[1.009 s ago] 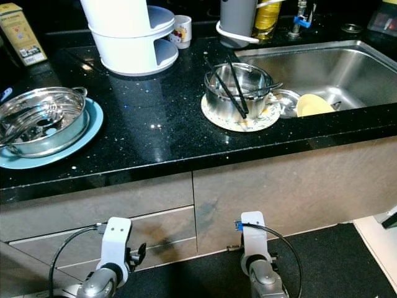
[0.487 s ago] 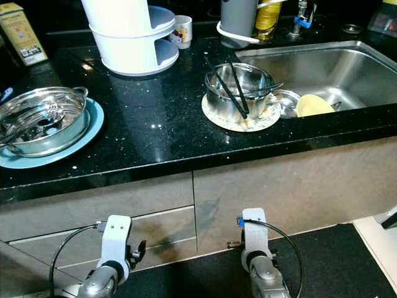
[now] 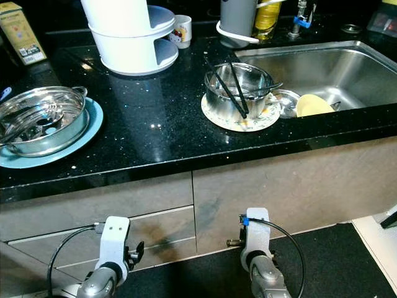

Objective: Kitchen organization

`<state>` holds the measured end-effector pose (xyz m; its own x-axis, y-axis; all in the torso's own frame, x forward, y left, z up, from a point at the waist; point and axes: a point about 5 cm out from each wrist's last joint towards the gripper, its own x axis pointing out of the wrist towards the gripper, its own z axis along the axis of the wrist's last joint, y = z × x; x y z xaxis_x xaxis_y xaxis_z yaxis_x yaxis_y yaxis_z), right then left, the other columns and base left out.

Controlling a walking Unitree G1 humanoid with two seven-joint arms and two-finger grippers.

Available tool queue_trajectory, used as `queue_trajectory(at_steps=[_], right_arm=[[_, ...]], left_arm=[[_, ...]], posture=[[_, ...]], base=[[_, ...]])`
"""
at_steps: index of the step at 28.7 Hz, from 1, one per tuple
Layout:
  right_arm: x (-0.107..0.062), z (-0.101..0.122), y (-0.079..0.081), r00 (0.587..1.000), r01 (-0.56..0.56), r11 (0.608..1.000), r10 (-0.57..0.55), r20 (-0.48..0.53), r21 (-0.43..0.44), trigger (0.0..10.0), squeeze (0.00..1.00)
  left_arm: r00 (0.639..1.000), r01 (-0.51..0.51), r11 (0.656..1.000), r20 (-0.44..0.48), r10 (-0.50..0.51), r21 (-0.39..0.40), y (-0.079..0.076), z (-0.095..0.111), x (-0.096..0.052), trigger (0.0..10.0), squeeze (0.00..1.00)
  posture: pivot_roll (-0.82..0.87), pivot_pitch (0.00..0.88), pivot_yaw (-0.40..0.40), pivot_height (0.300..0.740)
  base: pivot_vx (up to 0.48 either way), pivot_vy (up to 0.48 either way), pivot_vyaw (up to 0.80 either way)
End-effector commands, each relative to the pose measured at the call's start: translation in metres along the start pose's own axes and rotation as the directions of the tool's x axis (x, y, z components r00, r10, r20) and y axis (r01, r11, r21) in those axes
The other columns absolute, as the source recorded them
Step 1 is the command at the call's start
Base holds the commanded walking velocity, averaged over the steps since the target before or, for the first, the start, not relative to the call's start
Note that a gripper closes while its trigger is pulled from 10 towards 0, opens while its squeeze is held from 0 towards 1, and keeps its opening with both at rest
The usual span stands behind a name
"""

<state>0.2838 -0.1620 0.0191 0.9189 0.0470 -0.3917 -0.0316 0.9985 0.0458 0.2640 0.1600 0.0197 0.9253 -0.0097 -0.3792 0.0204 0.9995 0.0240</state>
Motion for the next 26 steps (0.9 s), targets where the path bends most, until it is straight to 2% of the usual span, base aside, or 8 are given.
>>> queue_trajectory(at_steps=[1, 2, 4, 7, 12, 14, 22, 26], right_arm=[[-0.002, -0.008, 0.000, 1.000, 0.004, 1.000, -0.004, -0.031, -0.001, 10.0, 0.00], [-0.002, -0.008, 0.001, 1.000, 0.003, 1.000, -0.003, -0.026, 0.010, 10.0, 0.00], [-0.001, -0.007, 0.002, 1.000, -0.003, 1.000, 0.003, -0.024, -0.024, 10.0, 0.00], [0.000, -0.008, 0.004, 0.999, -0.012, 0.999, 0.010, -0.033, -0.048, 10.0, 0.00], [0.000, -0.010, 0.007, 0.999, -0.020, 0.998, 0.018, -0.045, -0.059, 10.0, 0.00], [0.000, -0.009, 0.007, 0.999, -0.013, 0.999, 0.012, -0.030, -0.037, 10.0, 0.00], [0.001, -0.009, 0.012, 1.000, -0.018, 0.997, 0.016, -0.026, -0.079, 10.0, 0.00], [0.001, -0.009, 0.012, 1.000, -0.004, 0.999, 0.003, -0.024, -0.047, 10.0, 0.00]], left_arm=[[1.000, 0.008, 1.000, -0.009, -0.008, -0.014, -0.001, -0.005, -0.004, 10.0, 0.00], [0.999, 0.030, 0.999, -0.016, -0.030, -0.024, -0.003, -0.006, -0.004, 10.0, 0.00], [0.999, 0.024, 0.998, -0.027, -0.026, -0.060, -0.002, -0.006, -0.004, 10.0, 0.00], [0.999, 0.010, 0.997, -0.034, -0.012, -0.070, 0.000, -0.007, -0.004, 10.0, 0.00], [0.998, -0.027, 0.999, -0.057, 0.024, -0.042, 0.008, -0.010, -0.005, 10.0, 0.00], [0.998, -0.034, 0.999, -0.059, 0.032, -0.036, 0.010, -0.011, -0.006, 10.0, 0.00], [0.999, 0.012, 0.998, -0.046, -0.015, -0.062, 0.007, -0.007, -0.007, 10.0, 0.00], [0.998, 0.000, 0.998, -0.062, -0.004, -0.063, 0.011, -0.008, -0.007, 10.0, 0.00]], posture=[[-0.09, 0.235, -0.012, 0.740], [-0.09, 0.232, -0.014, 0.740], [-0.09, 0.234, -0.016, 0.740], [-0.08, 0.231, -0.016, 0.740], [-0.08, 0.228, -0.016, 0.740], [-0.09, 0.226, -0.016, 0.740], [-0.09, 0.223, -0.006, 0.740], [-0.09, 0.219, -0.002, 0.740]], base=[[0.000, 0.000, 0.00], [0.000, 0.000, 0.00], [0.000, 0.000, 0.00], [0.000, 0.000, 0.00], [0.000, 0.000, 0.00], [0.000, 0.000, 0.00], [0.000, 0.000, 0.00], [0.000, 0.000, 0.00]])
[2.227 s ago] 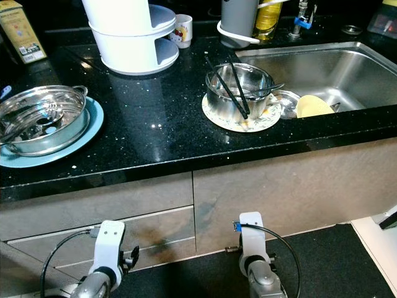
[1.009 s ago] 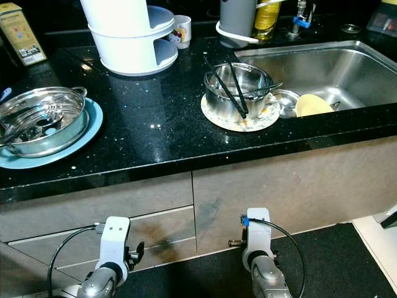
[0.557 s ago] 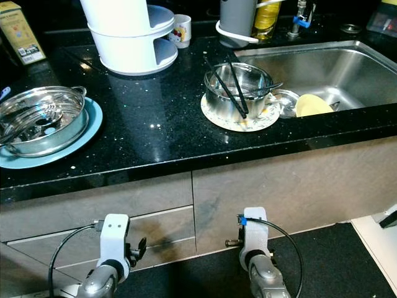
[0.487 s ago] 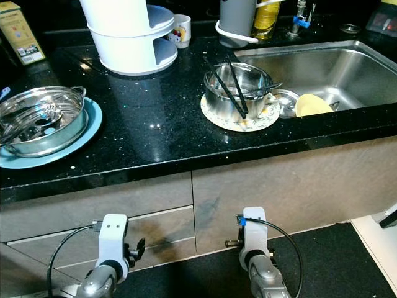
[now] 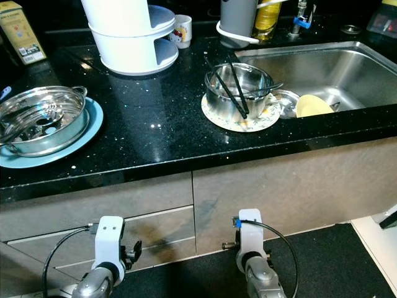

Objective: Kitchen organization

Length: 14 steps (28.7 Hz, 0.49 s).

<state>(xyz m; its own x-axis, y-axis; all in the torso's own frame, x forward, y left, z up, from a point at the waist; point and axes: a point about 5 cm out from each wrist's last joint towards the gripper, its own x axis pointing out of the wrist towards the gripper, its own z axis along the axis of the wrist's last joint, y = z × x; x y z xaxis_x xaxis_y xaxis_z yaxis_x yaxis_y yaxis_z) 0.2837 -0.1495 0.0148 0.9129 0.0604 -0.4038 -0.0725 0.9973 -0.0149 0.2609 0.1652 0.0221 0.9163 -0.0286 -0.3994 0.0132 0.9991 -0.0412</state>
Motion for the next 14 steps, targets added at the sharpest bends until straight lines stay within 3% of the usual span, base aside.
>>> queue_trajectory(at_steps=[1, 4, 9, 14], right_arm=[[-0.0012, -0.0045, -0.0011, 1.000, 0.011, 1.000, -0.010, -0.014, 0.018, 10.0, 0.00], [-0.0018, -0.0066, -0.0011, 1.000, 0.007, 1.000, -0.007, -0.020, 0.004, 10.0, 0.00], [-0.0024, -0.0086, -0.0027, 1.000, 0.014, 1.000, -0.014, -0.022, -0.006, 10.0, 0.00], [-0.0022, -0.0088, -0.0055, 0.999, 0.024, 1.000, -0.024, -0.025, -0.014, 10.0, 0.00]], left_arm=[[0.999, -0.029, 0.999, -0.036, 0.030, 0.014, 0.0087, -0.0080, -0.0028, 10.0, 0.00], [0.999, -0.022, 0.999, -0.034, 0.023, 0.031, 0.0091, -0.0081, -0.0029, 10.0, 0.00], [0.996, -0.032, 0.999, -0.083, 0.028, -0.042, 0.0101, -0.0112, -0.0032, 10.0, 0.00], [0.995, -0.020, 0.999, -0.101, 0.017, -0.033, 0.0074, -0.0115, -0.0030, 10.0, 0.00]], posture=[[-0.09, 0.220, -0.001, 0.740], [-0.09, 0.220, -0.001, 0.740], [-0.09, 0.208, -0.003, 0.740], [-0.09, 0.198, -0.012, 0.740]], base=[[0.000, 0.000, 0.00], [0.000, 0.000, 0.00], [0.000, 0.000, 0.00], [0.000, 0.000, 0.00]])
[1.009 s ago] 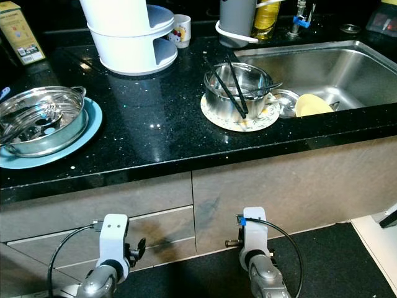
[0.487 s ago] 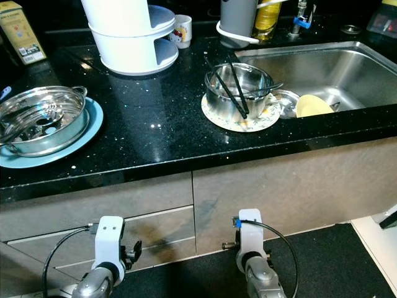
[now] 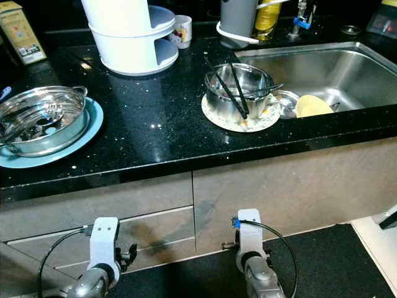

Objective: Kitchen organization

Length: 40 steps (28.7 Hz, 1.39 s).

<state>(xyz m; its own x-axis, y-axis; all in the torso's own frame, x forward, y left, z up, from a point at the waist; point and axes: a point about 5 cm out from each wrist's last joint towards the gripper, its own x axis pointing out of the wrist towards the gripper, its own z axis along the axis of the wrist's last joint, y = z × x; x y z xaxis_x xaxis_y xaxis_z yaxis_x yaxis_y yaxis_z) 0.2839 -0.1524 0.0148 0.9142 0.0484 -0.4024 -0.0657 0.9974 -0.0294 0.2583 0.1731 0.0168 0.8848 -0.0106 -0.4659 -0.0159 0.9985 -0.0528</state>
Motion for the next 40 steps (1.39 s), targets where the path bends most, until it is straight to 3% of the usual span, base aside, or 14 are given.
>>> queue_trajectory(at_steps=[1, 3, 6, 9, 14, 21, 29, 31, 33, 40], right_arm=[[-0.002, -0.009, -0.003, 1.000, 0.012, 1.000, -0.013, -0.028, -0.007, 10.0, 0.00], [-0.002, -0.009, -0.004, 0.999, 0.014, 1.000, -0.014, -0.030, -0.011, 10.0, 0.00], [-0.003, -0.010, -0.004, 0.999, 0.015, 1.000, -0.015, -0.030, -0.010, 10.0, 0.00], [-0.002, -0.010, -0.005, 0.999, 0.016, 1.000, -0.016, -0.030, -0.012, 10.0, 0.00], [-0.003, -0.010, -0.006, 0.999, 0.017, 1.000, -0.018, -0.033, -0.010, 10.0, 0.00], [-0.003, -0.012, -0.006, 0.999, 0.014, 1.000, -0.014, -0.043, -0.015, 10.0, 0.00], [-0.003, -0.010, -0.005, 0.999, 0.021, 1.000, -0.022, -0.034, -0.014, 10.0, 0.00], [-0.004, -0.003, -0.004, 1.000, -0.004, 0.998, 0.004, -0.005, 0.064, 10.0, 0.00], [-0.003, 0.004, -0.002, 1.000, -0.009, 0.998, 0.009, 0.001, 0.064, 10.0, 0.00], [-0.005, -0.013, -0.004, 0.997, 0.014, 0.997, -0.009, -0.074, 0.070, 10.0, 0.00]], left_arm=[[1.000, 0.009, 1.000, -0.029, -0.010, -0.019, -0.002, -0.006, -0.002, 10.0, 0.00], [0.999, 0.020, 1.000, -0.029, -0.020, -0.019, -0.003, -0.007, -0.003, 10.0, 0.00], [1.000, 0.013, 0.999, 0.010, -0.013, 0.049, -0.003, -0.005, -0.003, 10.0, 0.00], [1.000, 0.026, 1.000, 0.010, -0.026, 0.008, -0.005, -0.006, -0.003, 10.0, 0.00], [0.999, 0.040, 0.999, 0.013, -0.040, 0.009, -0.007, -0.004, -0.003, 10.0, 0.00], [1.000, 0.022, 0.993, 0.000, -0.022, 0.120, -0.008, -0.006, -0.001, 10.0, 0.00], [0.999, -0.019, 0.995, 0.033, 0.016, 0.101, -0.006, -0.005, -0.005, 10.0, 0.00], [0.998, -0.035, 0.996, 0.046, 0.031, 0.077, -0.003, -0.004, -0.006, 10.0, 0.00], [0.997, -0.035, 0.996, 0.066, 0.030, 0.079, -0.002, -0.002, -0.009, 10.0, 0.00], [0.998, -0.020, 0.995, 0.058, 0.015, 0.093, -0.007, -0.009, -0.012, 10.0, 0.00]], posture=[[-0.09, 0.198, -0.012, 0.740], [-0.09, 0.192, -0.014, 0.740], [-0.09, 0.191, -0.015, 0.740], [-0.09, 0.191, -0.014, 0.740], [-0.09, 0.186, -0.020, 0.740], [-0.09, 0.192, -0.023, 0.740], [-0.08, 0.200, -0.018, 0.740], [-0.07, 0.203, -0.020, 0.740], [-0.07, 0.203, -0.020, 0.740], [-0.07, 0.178, -0.006, 0.740]], base=[[0.000, 0.000, 0.00], [0.000, 0.000, 0.00], [0.000, 0.000, 0.00], [0.000, 0.000, 0.00], [0.000, 0.000, 0.00], [0.000, 0.000, 0.00], [0.000, 0.000, 0.00], [0.000, 0.000, 0.00], [0.000, 0.000, 0.00], [0.000, 0.000, 0.00]])
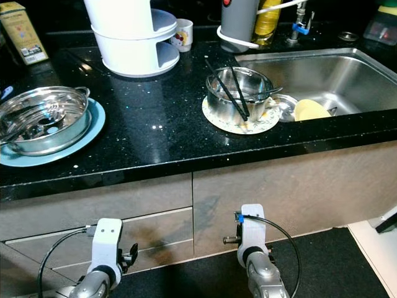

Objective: Kitchen organization

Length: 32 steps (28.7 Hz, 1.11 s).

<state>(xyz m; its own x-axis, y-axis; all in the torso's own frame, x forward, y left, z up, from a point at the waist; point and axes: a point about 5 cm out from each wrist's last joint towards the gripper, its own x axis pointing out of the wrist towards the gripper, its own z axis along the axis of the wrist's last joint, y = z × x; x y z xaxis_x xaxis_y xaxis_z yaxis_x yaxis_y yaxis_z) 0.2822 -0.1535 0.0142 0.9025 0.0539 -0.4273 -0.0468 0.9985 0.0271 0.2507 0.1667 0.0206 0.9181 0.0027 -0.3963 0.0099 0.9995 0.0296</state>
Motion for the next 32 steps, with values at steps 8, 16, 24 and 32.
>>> queue_trajectory(at_steps=[8, 16, 24, 32], right_arm=[[-0.0066, -0.0142, -0.0091, 0.998, 0.032, 0.998, -0.034, -0.054, -0.049, 10.0, 0.00], [-0.0085, -0.0105, -0.0126, 0.998, 0.048, 0.998, -0.049, -0.028, -0.028, 10.0, 0.00], [-0.0062, -0.0094, -0.0110, 0.999, 0.031, 0.998, -0.033, -0.037, -0.047, 10.0, 0.00], [-0.0056, -0.0055, -0.0107, 0.999, 0.040, 0.998, -0.041, -0.024, -0.051, 10.0, 0.00]], left_arm=[[0.999, -0.016, 1.000, -0.050, 0.017, 0.019, -0.0051, -0.0153, -0.0039, 10.0, 0.00], [0.998, -0.020, 1.000, -0.052, 0.020, 0.006, -0.0063, -0.0170, -0.0065, 10.0, 0.00], [0.999, -0.037, 0.999, -0.034, 0.037, 0.001, -0.0054, -0.0154, -0.0066, 10.0, 0.00], [0.999, -0.044, 0.999, -0.027, 0.043, -0.017, -0.0036, -0.0130, -0.0049, 10.0, 0.00]], posture=[[-0.09, 0.172, -0.006, 0.740], [-0.08, 0.181, -0.020, 0.740], [-0.07, 0.176, -0.036, 0.740], [-0.07, 0.188, -0.029, 0.740]], base=[[0.000, 0.000, 0.00], [0.000, 0.000, 0.00], [0.000, 0.000, 0.00], [0.000, 0.000, 0.00]])
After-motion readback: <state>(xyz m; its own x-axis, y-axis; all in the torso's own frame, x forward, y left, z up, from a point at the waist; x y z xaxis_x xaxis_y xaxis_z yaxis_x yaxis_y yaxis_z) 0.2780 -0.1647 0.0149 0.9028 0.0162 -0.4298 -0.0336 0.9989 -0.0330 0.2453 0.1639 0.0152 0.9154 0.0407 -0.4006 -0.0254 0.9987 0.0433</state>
